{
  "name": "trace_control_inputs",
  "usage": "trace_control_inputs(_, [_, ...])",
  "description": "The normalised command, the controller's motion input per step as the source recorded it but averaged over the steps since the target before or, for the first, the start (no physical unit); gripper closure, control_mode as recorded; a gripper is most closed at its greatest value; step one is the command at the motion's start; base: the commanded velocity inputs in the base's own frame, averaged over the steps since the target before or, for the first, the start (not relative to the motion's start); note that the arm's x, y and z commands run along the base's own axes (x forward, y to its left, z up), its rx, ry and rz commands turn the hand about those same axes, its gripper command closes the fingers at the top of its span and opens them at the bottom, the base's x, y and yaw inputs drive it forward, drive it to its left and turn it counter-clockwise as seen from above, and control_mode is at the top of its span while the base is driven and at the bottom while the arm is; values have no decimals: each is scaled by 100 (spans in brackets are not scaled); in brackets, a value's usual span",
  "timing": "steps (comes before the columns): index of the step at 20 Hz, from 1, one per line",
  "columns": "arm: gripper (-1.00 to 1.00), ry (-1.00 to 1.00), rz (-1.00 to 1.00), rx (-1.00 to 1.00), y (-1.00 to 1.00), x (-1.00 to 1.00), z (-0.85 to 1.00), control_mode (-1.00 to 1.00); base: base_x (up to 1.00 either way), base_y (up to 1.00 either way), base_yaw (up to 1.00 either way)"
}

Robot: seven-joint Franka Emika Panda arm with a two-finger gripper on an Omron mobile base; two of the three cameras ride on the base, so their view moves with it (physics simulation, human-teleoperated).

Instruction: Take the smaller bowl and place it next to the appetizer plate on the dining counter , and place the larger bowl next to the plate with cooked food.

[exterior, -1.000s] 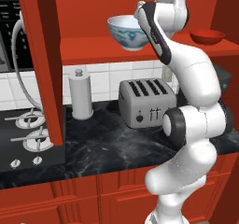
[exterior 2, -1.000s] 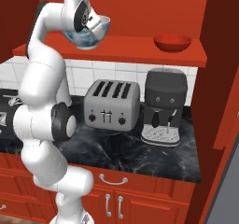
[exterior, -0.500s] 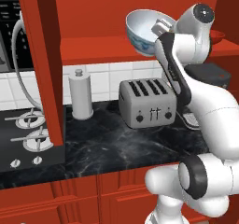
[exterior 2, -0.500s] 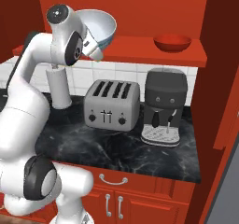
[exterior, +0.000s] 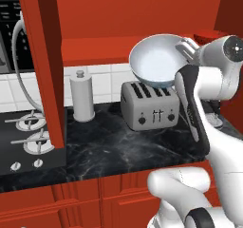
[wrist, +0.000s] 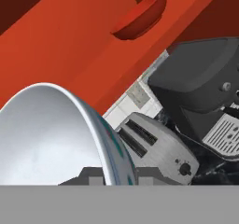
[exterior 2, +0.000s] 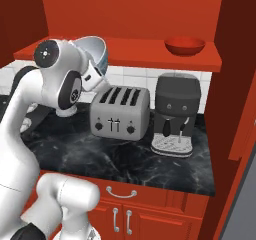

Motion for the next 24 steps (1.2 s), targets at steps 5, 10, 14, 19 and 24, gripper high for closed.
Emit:
trace_control_inputs(5, [100, -4, 0, 0, -13, -87, 0, -100, 0, 0, 0])
trace_control_inputs(10, [100, 0, 0, 0, -6, -95, 0, -100, 0, 0, 0])
trace_control_inputs(14, [100, 1, 0, 0, 0, -36, 0, 100, -36, -3, 0])
trace_control_inputs(19, [100, 0, 0, 0, 0, 0, 0, 100, -64, -21, 0])
trace_control_inputs(24, [100, 0, 0, 0, 0, 0, 0, 100, -47, -4, 0])
